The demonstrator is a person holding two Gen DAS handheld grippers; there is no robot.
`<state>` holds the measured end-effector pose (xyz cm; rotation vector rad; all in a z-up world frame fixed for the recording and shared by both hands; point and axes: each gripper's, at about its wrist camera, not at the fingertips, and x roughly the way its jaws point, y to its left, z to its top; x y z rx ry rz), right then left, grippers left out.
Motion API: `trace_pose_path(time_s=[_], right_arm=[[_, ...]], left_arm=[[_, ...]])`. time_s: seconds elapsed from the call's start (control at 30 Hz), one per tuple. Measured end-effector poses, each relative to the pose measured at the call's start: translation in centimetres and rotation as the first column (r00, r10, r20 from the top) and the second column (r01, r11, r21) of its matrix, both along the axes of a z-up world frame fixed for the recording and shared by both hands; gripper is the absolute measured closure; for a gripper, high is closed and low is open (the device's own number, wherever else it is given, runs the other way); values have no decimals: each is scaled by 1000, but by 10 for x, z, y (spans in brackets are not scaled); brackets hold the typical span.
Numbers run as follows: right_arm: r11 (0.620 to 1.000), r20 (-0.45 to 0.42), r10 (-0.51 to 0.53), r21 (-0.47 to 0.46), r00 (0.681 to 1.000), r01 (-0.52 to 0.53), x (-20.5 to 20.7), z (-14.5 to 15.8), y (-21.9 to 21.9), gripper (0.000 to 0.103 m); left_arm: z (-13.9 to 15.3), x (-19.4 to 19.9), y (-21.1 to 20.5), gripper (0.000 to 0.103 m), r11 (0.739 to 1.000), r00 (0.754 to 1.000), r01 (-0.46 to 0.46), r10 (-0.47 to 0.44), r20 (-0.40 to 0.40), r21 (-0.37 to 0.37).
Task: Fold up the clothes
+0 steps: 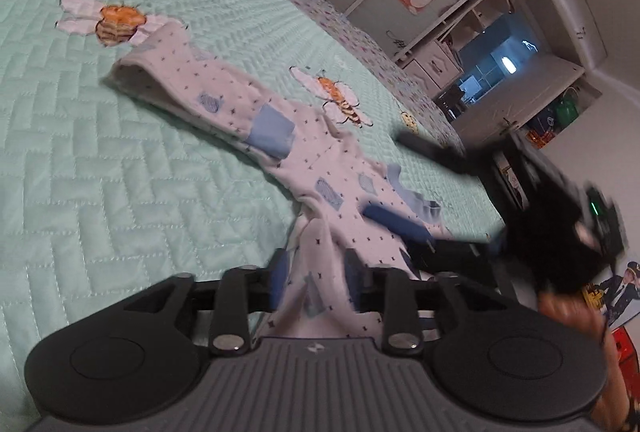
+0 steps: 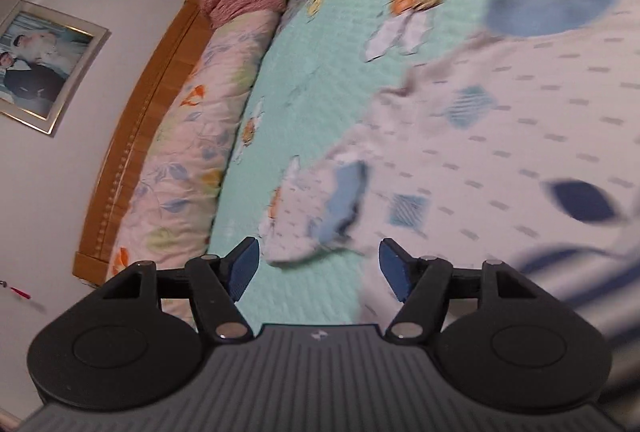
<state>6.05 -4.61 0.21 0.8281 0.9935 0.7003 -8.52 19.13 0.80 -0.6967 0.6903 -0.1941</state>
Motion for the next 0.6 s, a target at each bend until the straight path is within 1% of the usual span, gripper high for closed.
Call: trace_pose_path(time_s=[0.1,0.2,0.27,0.33,0.4,0.47,0.6], right_arm=[[999,-31,12,-30,999,-13,22,-11,23,35],[998,-45,20,-57,999,-23,39,-17,38,35],[997,-7,26,-79,1000,-27,47,-13,44,35],[989,56,49,-144,997,-40,54,-7,51,35],[974,111,97,-216,989,-72,64,-5,58,35],[964,138,150,-240,979,-114,75,-9,64,35],[951,173,240,-238,955,-196,87,-13,72,35]], left_arm=[[-5,-2,2,62,1000,1000,17,-17,-9,0],[-6,-3,6,61,1000,1000,26,-26,5,-8],[-7,-2,9,60,999,999,30,-30,12,-11],[-9,-2,11,59,999,999,38,-38,12,-16],[-11,-1,13,59,999,999,43,-42,8,-29],[-11,-2,15,58,998,999,49,-49,8,-37],[-12,-1,17,57,997,998,60,-60,7,-46]])
